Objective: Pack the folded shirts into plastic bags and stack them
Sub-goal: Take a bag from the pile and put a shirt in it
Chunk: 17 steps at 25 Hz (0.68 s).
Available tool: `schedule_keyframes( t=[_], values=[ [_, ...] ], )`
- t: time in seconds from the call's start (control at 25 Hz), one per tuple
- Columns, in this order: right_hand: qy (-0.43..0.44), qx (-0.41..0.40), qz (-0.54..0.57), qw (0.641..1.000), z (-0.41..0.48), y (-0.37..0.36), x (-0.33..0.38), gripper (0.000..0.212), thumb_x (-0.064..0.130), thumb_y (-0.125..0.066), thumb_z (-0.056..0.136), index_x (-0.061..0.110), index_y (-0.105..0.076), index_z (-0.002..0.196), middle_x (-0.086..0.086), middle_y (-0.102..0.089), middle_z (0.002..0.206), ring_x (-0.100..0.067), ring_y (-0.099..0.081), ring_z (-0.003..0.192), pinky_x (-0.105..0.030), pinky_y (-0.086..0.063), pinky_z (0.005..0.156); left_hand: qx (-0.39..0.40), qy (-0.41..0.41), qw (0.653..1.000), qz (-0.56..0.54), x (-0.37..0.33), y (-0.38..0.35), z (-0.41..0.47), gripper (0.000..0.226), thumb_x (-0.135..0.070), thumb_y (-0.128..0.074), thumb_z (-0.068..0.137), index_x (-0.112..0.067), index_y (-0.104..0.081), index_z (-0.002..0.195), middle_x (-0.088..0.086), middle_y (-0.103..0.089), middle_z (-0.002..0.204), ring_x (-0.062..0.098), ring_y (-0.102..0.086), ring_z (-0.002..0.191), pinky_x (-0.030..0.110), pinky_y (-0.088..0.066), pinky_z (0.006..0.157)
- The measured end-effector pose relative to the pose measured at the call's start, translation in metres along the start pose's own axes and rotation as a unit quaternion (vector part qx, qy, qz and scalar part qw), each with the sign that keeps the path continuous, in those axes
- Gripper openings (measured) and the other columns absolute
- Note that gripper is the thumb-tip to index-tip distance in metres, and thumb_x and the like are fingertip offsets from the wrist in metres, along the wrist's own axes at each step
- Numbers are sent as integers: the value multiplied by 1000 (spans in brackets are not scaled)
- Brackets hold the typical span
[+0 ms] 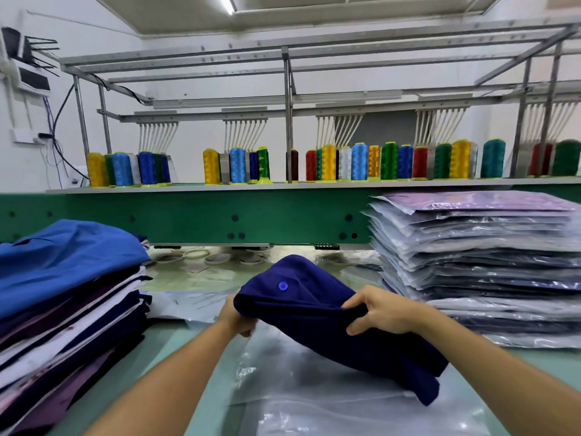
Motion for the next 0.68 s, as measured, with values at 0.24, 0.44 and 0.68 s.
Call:
schedule_keyframes(
  t=[0.24, 0.44, 0.68],
  values=[
    [-9, 4, 7, 1000, -1, 1, -14, 23, 16, -73, 88, 27, -78, 107, 9, -77, 105, -12, -74, 95, -23, -55, 84, 50, -67, 996, -28, -29, 13, 20, 30, 9, -41, 91, -4, -66, 80, 14, -48, 78, 16, -40, 60, 21, -31, 48],
    [-39, 8, -23, 999, 3, -4, -24, 24, 25, -74, 88, 30, -76, 111, 14, -76, 107, -10, -72, 96, -29, -55, 89, 15, -215, 973, 81, -36, 29, 26, 21, -32, -60, 101, -25, -79, 96, 8, -75, 74, 20, -61, 62, 37, -51, 59],
    [-93, 17, -156, 983, 18, -17, -24, 29, 37, -71, 86, 42, -71, 115, 25, -71, 109, -8, -65, 103, -37, -49, 99, 31, -300, 873, 383, -57, 2, 3, 27, -41, -53, 103, -26, -75, 99, -8, -70, 71, 17, -60, 61, 29, -48, 56]
  ],
)
Point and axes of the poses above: each hand's wrist, its own z-axis towards the middle knuckle, its own y-axis out of the back of the hand, x = y × z, the point moved 5 cm from there along z, towards the middle knuckle
